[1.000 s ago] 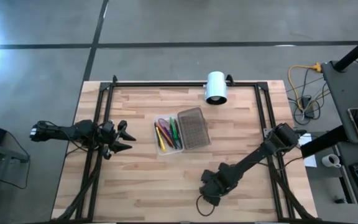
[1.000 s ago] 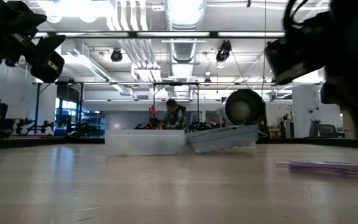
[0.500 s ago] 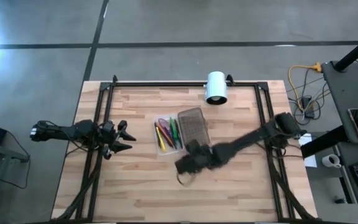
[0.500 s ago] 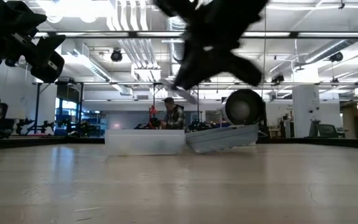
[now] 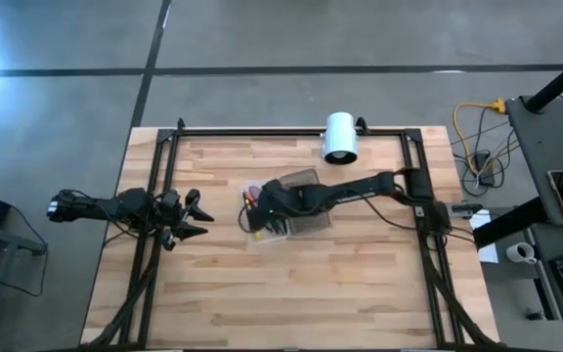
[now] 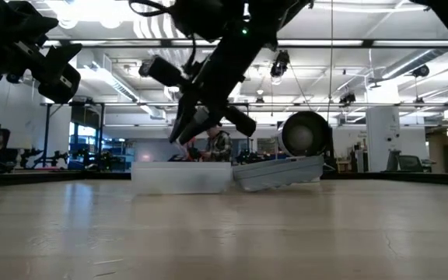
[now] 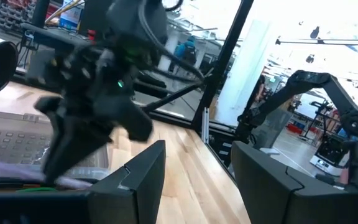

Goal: Pick & place school supplies into a supply box
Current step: Put the purple pen into the black supply box, then close the black supply box

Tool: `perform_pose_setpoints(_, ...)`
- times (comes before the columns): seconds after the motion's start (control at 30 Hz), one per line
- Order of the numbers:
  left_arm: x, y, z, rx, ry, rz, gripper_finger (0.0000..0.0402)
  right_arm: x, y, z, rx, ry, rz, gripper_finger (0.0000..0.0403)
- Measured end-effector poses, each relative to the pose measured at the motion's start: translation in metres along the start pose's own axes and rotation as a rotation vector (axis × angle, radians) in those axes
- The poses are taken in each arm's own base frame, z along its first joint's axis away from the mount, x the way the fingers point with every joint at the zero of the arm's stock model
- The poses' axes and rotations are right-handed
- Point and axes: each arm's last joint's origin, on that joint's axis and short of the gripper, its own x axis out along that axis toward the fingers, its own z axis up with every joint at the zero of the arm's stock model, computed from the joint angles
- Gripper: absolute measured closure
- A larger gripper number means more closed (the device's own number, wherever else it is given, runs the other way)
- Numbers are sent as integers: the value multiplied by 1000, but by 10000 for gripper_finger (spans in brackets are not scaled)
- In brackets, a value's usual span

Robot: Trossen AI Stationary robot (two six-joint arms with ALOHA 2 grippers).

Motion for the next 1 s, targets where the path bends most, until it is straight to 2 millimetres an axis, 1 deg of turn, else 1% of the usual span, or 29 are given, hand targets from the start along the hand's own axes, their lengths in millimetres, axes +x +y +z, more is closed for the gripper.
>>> perform_pose_setpoints(0.1,0,0,0,0,0,0,233,10,4,0,15,36,-38,368)
perform_pose_setpoints(0.23,0,0,0,0,0,0,233,25,4,2,13,62,-84,335)
perform_pose_setpoints(0.33,0,0,0,0,0,0,233,24,12,7,-15,53,-96,307)
perform_pose_setpoints(0.43,0,0,0,0,1,0,233,12,21,12,-46,45,-117,277)
perform_pose_setpoints(0.57,0,0,0,-1,5,1,233,2,27,22,-128,16,-157,243)
perform_pose_setpoints(0.7,3,2,-3,-5,38,14,233,-25,44,29,-237,-8,-134,220)
perform_pose_setpoints(0.8,4,3,-5,-9,65,26,233,-40,51,25,-306,18,-141,212)
perform_pose_setpoints(0.9,6,4,-7,-12,89,35,233,-49,51,18,-357,65,-185,213)
perform_pose_setpoints(1.0,7,5,-10,-16,120,47,233,-64,48,6,-407,130,-258,218)
